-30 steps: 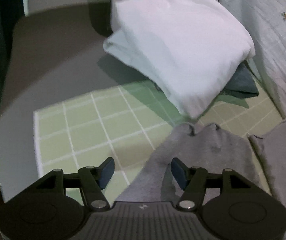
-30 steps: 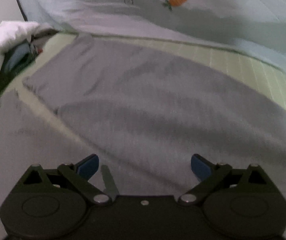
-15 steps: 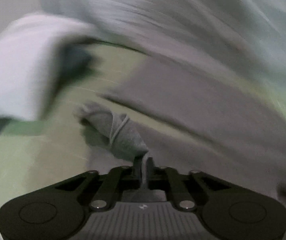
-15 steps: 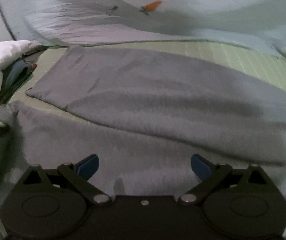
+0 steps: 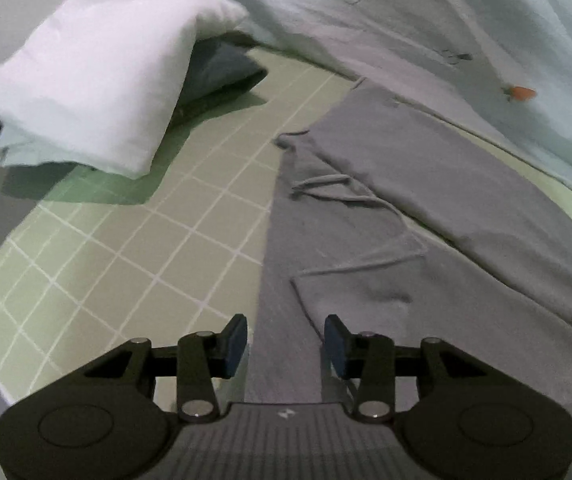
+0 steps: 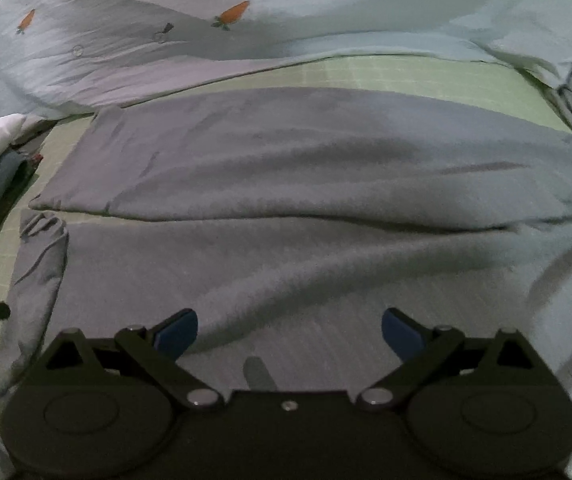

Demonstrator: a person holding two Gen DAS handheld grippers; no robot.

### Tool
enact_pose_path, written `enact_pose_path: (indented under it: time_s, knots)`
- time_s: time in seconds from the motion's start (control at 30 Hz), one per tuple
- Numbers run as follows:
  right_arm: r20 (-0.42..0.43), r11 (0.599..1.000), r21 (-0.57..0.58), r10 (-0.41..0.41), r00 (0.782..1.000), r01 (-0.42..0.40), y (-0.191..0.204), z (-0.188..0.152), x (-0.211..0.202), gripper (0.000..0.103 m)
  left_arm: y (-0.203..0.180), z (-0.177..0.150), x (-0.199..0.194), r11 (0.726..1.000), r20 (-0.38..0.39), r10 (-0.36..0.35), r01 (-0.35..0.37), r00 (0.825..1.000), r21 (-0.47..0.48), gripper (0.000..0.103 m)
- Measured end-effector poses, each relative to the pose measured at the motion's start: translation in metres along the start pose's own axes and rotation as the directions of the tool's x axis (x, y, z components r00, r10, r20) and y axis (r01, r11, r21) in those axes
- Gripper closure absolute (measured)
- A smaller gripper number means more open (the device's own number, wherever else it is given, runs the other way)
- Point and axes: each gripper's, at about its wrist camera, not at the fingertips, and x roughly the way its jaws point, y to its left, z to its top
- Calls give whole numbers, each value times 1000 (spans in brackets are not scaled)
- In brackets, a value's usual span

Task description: Fold clothes

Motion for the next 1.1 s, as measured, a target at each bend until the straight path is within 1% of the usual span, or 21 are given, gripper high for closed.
enact_pose_path:
  time_s: [0.1,0.13,0.2,0.3,0.37,0.4,0.43,0.5,0.57,0.63,0.7,0.77,0.8,0.83,0.9,0.97,1.03,1.07,1.1]
  knots:
    - [11,999,27,-27,1000,27,-5,-7,-11,3,-5,8,7,999,-2,-47,47,999,8,58]
    - [15,999,37,-36,999,36,-7,-9,-15,3,-10,8,10,999,-12,-51,51,999,19,58]
    - [16,997,49,-60,998,59,-7,-13,-19,3,-19,8,18,998,-22,-33,34,999,46,58]
    - [11,993,68,-96,995,95,-8,-19,-25,3,-28,8,23,994,-10,-48,48,999,102,61]
    - [13,992,72,-106,994,105,-7,-21,-28,3,-27,8,24,993,-6,-54,54,999,108,82]
    - [14,992,71,-109,994,108,-7,-21,-29,3,-26,9,24,992,-5,-57,57,998,110,99]
    - [13,991,69,-112,994,111,-5,-20,-28,3,-24,9,22,993,1,-58,58,998,106,100]
    - [8,991,70,-113,994,112,-2,-19,-26,3,-16,10,14,994,28,-60,58,998,88,100]
    - [2,993,69,-96,995,96,3,-19,-24,3,-3,11,0,997,64,-38,34,997,63,101]
    - [-4,995,58,-76,997,76,9,-18,-21,3,18,14,-17,1000,110,-6,5,994,7,101]
    - [-10,998,26,-58,998,58,18,-16,-17,3,47,17,-33,996,139,39,-27,989,-87,101]
    - [-15,999,-4,-34,999,34,28,-13,-12,3,78,17,-46,979,154,110,-80,982,-187,101]
    - [-18,1000,-14,-22,1000,21,32,-12,-10,3,93,17,-51,966,156,152,-113,976,-233,101]
    - [-22,1000,-24,-9,1000,9,36,-12,-8,3,107,15,-54,945,149,209,-161,966,-283,101]
    - [-33,999,-42,17,999,-18,45,-10,-3,3,133,11,-53,899,104,289,-232,952,-371,100]
    - [-46,998,-52,36,998,-38,50,-10,-1,3,154,4,-55,851,71,324,-258,943,-457,99]
    - [-55,997,-55,50,997,-53,54,-10,0,3,162,-1,-58,818,59,367,-292,928,-495,99]
    - [-57,997,-56,51,997,-54,54,-10,0,3,162,-2,-59,810,54,388,-312,920,-497,98]
    - [-59,997,-57,51,997,-54,53,-10,0,3,160,-3,-60,813,53,392,-319,918,-488,93]
